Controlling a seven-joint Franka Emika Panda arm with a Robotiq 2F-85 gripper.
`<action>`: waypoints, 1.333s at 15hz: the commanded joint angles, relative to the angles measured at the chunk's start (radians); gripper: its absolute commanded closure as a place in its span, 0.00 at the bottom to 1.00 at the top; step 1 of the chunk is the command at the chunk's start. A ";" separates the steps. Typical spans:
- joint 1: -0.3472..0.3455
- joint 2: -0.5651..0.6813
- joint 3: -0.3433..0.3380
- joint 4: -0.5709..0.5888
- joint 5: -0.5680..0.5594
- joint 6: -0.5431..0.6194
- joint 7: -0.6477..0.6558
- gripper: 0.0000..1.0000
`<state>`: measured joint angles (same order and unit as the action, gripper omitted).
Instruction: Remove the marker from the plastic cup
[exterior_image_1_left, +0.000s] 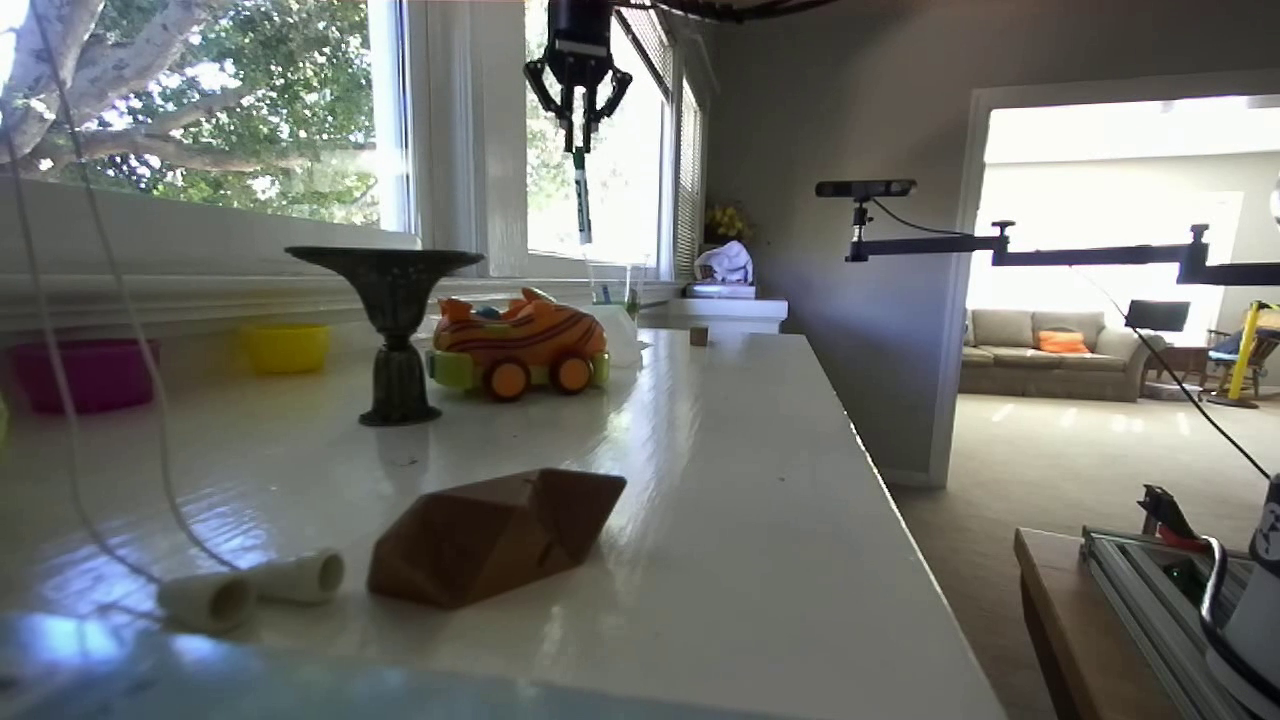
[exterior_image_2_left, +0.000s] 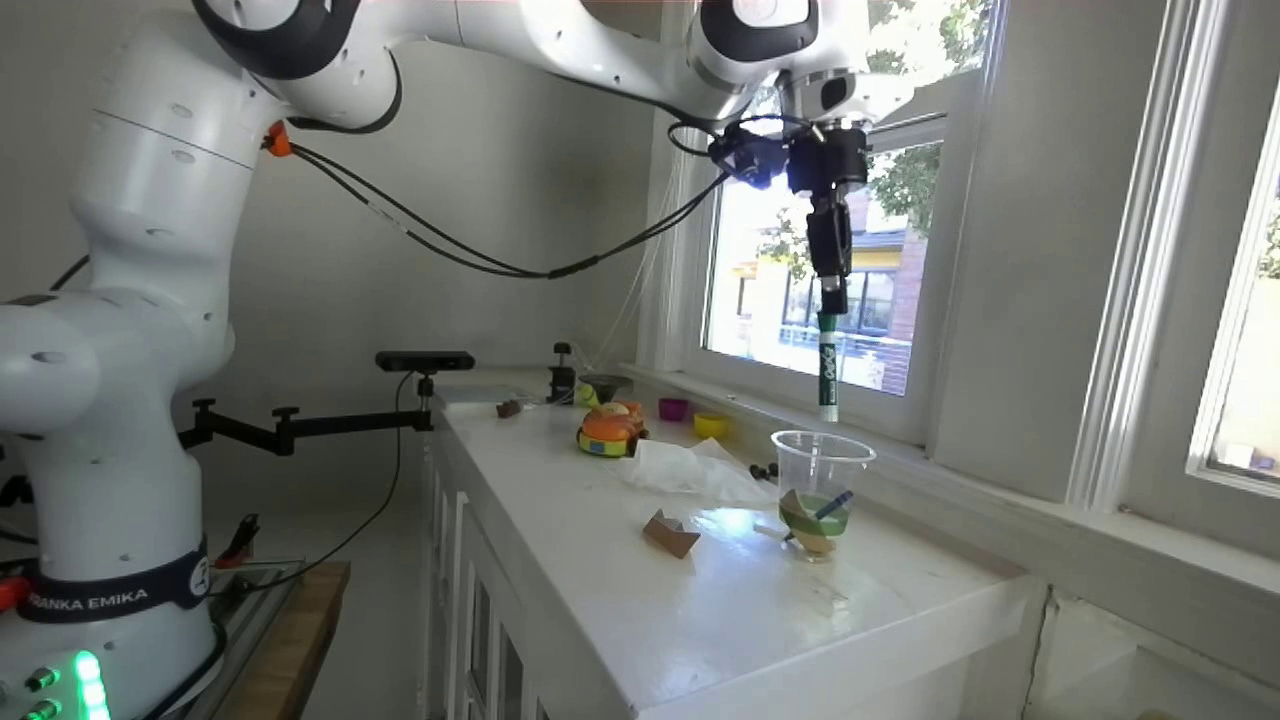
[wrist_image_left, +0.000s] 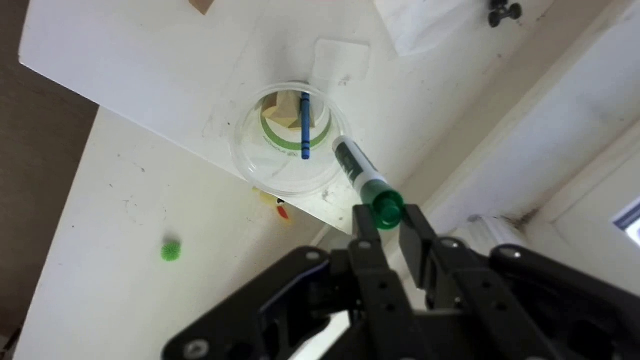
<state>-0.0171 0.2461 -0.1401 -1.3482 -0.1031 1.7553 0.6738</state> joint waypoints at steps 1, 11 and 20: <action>0.016 -0.040 0.018 0.061 0.039 -0.039 -0.009 0.95; -0.202 -0.002 -0.092 0.034 0.402 -0.234 -0.025 0.95; -0.257 0.070 -0.083 0.046 0.533 -0.419 0.004 0.95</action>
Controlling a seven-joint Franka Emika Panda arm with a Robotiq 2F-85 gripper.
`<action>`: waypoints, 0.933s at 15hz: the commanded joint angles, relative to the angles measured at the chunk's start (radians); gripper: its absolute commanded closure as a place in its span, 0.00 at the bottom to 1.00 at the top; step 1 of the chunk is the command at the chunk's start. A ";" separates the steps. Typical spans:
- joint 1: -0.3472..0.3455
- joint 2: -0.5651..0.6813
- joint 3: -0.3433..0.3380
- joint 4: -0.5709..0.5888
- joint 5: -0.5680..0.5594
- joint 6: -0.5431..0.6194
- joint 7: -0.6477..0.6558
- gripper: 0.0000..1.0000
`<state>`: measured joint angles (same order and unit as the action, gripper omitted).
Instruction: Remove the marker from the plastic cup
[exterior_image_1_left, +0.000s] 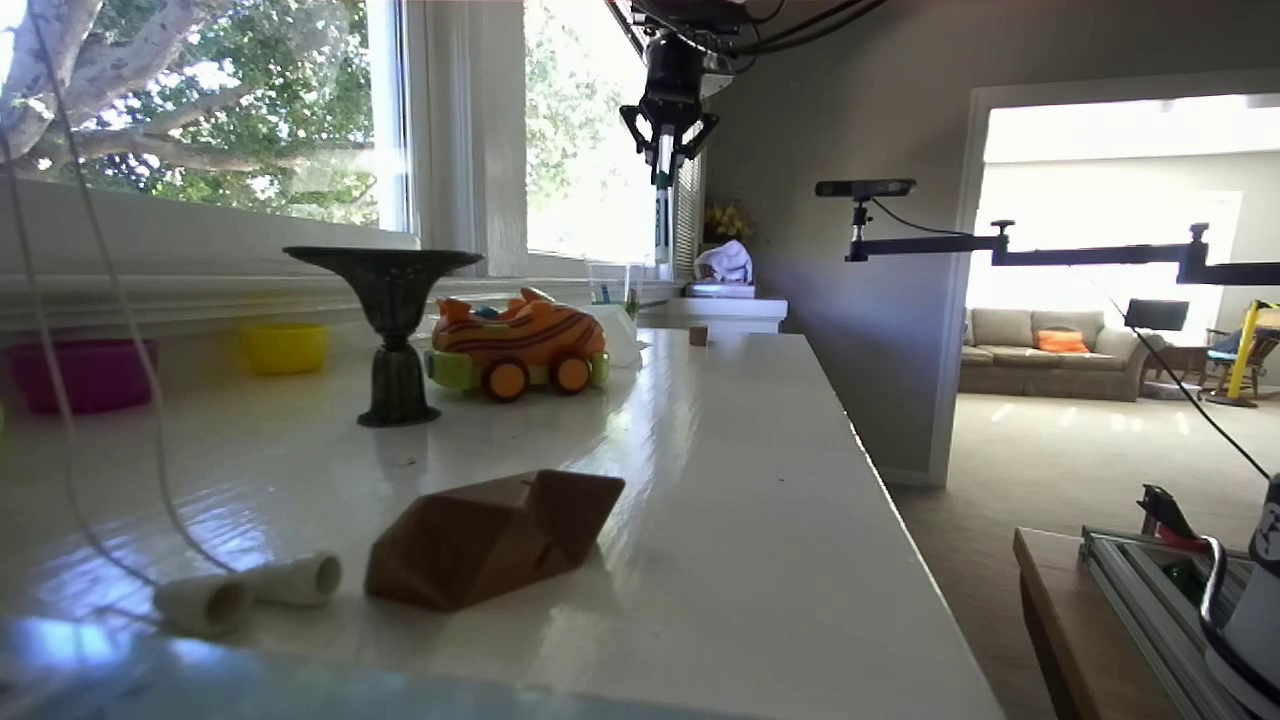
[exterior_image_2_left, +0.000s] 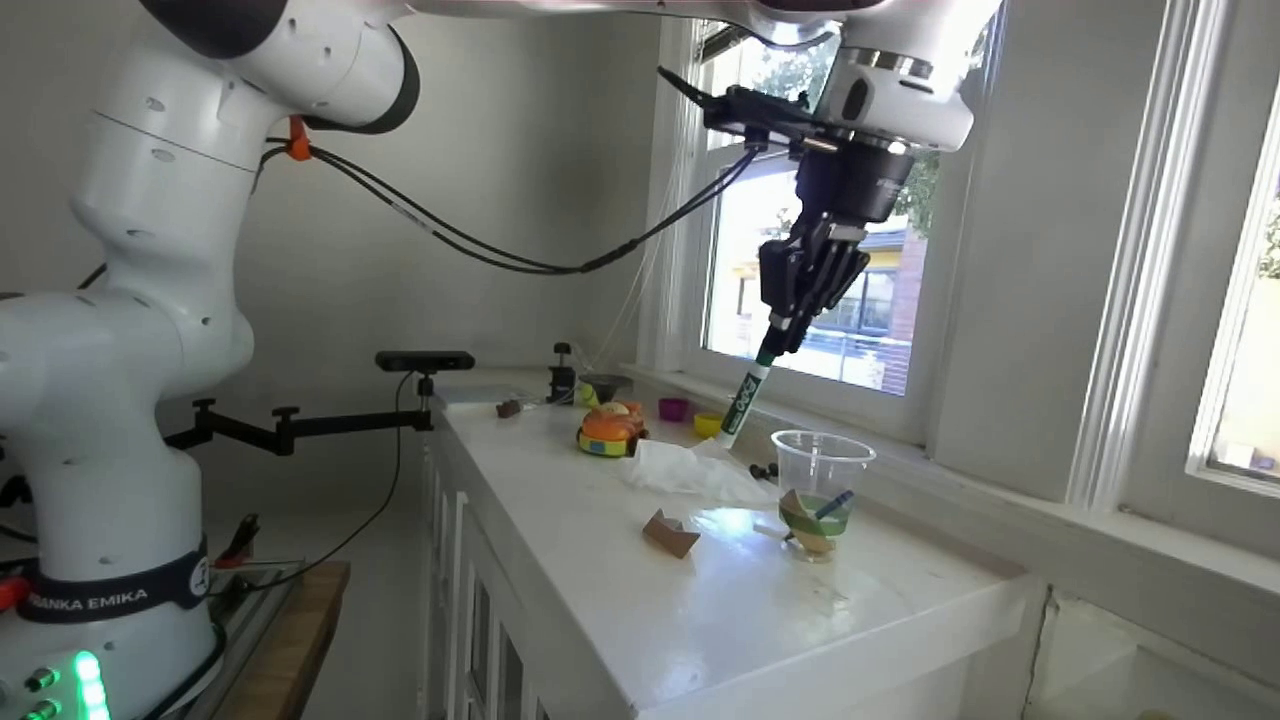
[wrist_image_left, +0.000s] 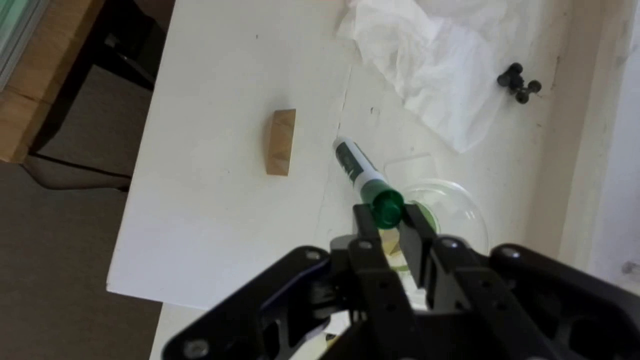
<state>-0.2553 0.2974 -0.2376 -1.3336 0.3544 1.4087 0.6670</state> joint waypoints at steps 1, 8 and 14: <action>-0.018 0.024 0.017 0.033 0.088 -0.090 0.008 0.95; -0.005 0.061 0.040 0.022 0.143 -0.228 -0.027 0.95; 0.019 0.098 0.065 -0.002 0.133 -0.276 -0.064 0.95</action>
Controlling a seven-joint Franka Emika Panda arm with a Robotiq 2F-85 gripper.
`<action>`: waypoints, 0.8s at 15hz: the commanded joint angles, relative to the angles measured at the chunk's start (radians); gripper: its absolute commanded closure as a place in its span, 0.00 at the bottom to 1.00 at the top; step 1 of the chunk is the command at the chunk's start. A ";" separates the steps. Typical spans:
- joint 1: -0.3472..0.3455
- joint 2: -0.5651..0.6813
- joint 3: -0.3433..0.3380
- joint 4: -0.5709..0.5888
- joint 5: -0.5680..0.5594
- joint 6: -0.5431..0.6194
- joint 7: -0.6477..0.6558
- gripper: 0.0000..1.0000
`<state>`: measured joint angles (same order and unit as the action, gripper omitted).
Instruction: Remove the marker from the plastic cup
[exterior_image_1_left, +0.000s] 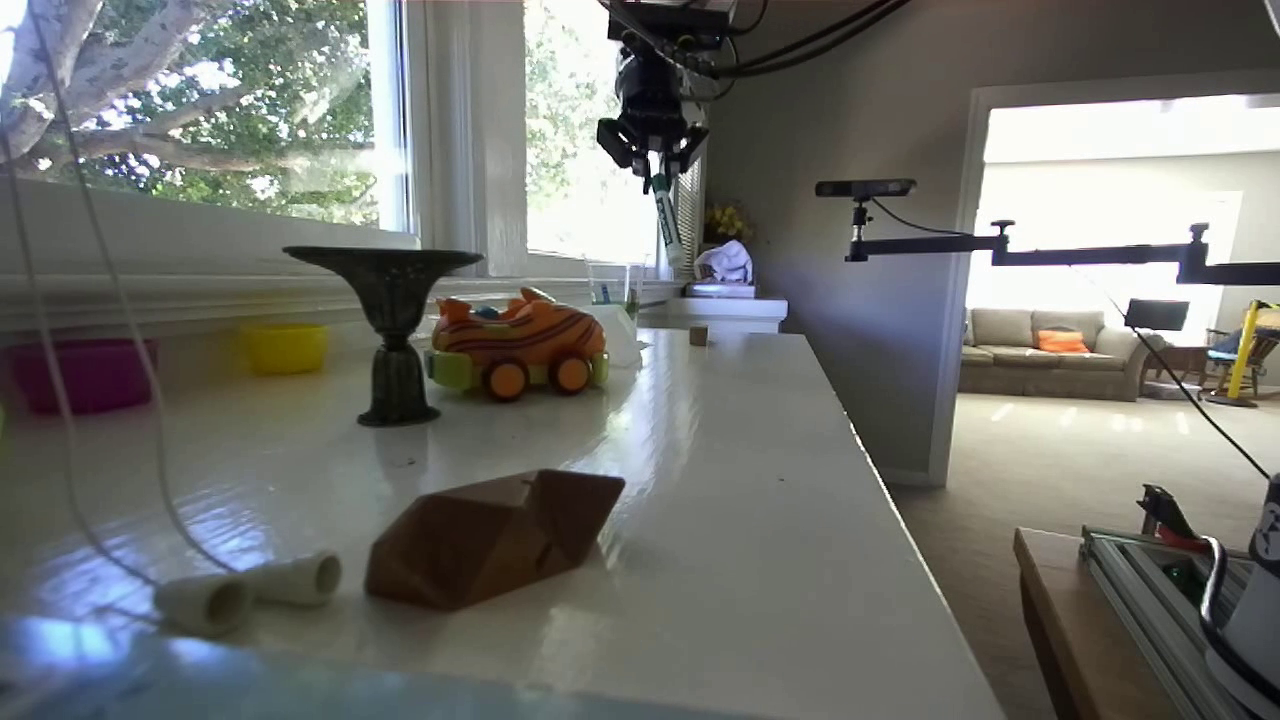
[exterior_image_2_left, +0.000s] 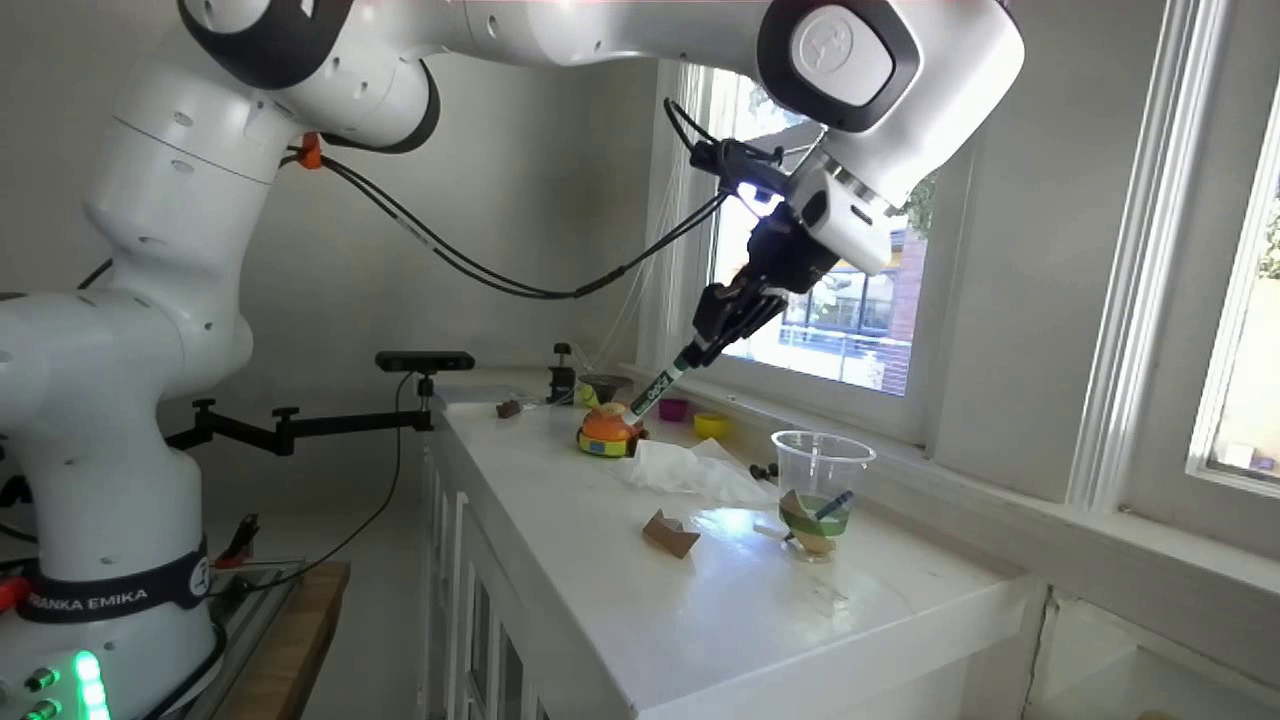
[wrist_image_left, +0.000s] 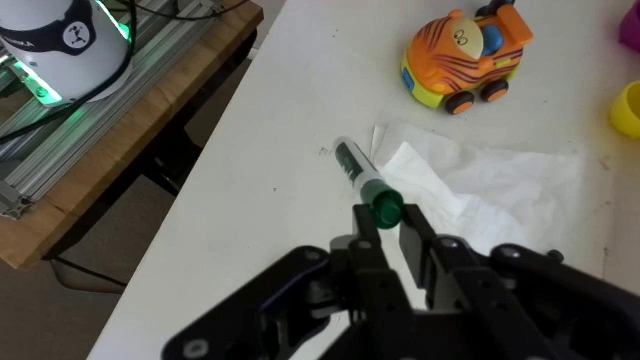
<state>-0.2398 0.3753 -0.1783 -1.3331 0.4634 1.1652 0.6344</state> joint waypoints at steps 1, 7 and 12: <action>0.005 0.029 0.009 -0.001 0.024 -0.037 -0.042 0.95; 0.029 0.081 0.030 -0.014 0.001 -0.086 -0.158 0.95; 0.055 0.091 0.028 -0.041 -0.021 -0.094 -0.198 0.95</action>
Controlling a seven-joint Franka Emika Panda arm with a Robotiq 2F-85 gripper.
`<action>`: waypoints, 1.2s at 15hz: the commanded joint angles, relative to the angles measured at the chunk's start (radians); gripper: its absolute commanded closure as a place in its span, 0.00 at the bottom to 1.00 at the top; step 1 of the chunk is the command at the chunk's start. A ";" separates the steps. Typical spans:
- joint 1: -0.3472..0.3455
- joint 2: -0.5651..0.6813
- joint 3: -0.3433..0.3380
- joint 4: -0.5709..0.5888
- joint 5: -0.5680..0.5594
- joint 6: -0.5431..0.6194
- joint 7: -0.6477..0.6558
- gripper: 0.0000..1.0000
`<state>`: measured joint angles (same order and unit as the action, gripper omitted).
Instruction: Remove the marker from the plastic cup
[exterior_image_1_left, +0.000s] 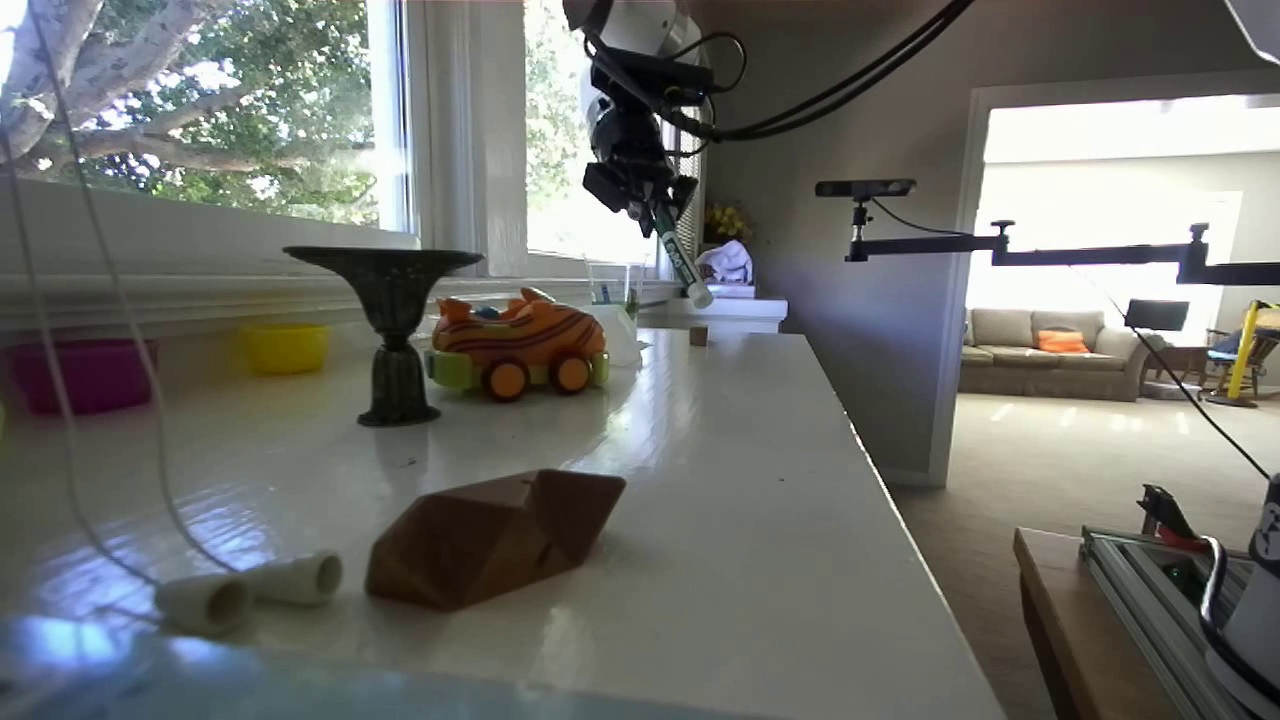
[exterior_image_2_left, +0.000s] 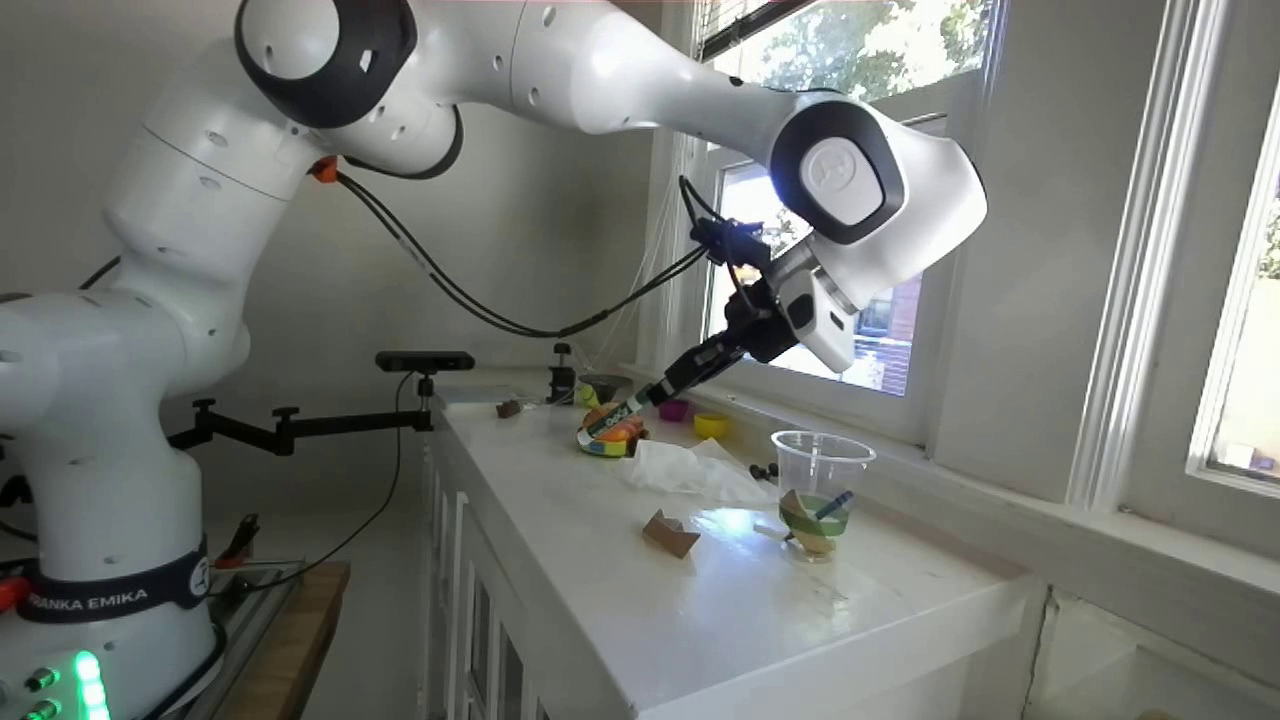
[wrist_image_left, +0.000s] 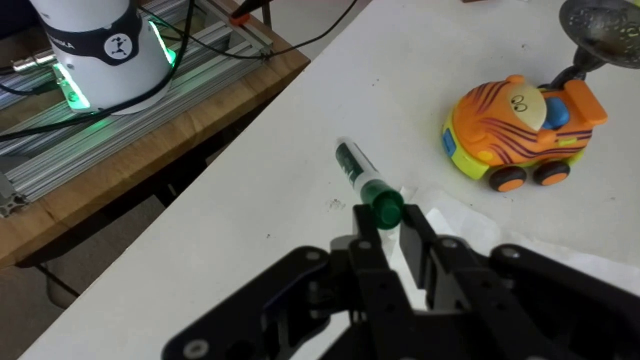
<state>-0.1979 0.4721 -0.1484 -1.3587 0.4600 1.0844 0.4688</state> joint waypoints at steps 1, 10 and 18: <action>0.024 -0.014 -0.005 -0.026 -0.032 0.010 -0.030 0.95; 0.096 -0.041 0.001 -0.082 -0.146 0.114 -0.028 0.95; 0.136 -0.051 0.011 -0.139 -0.180 0.183 -0.032 0.95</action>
<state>-0.0713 0.4615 -0.1454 -1.4376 0.3108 1.2243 0.4627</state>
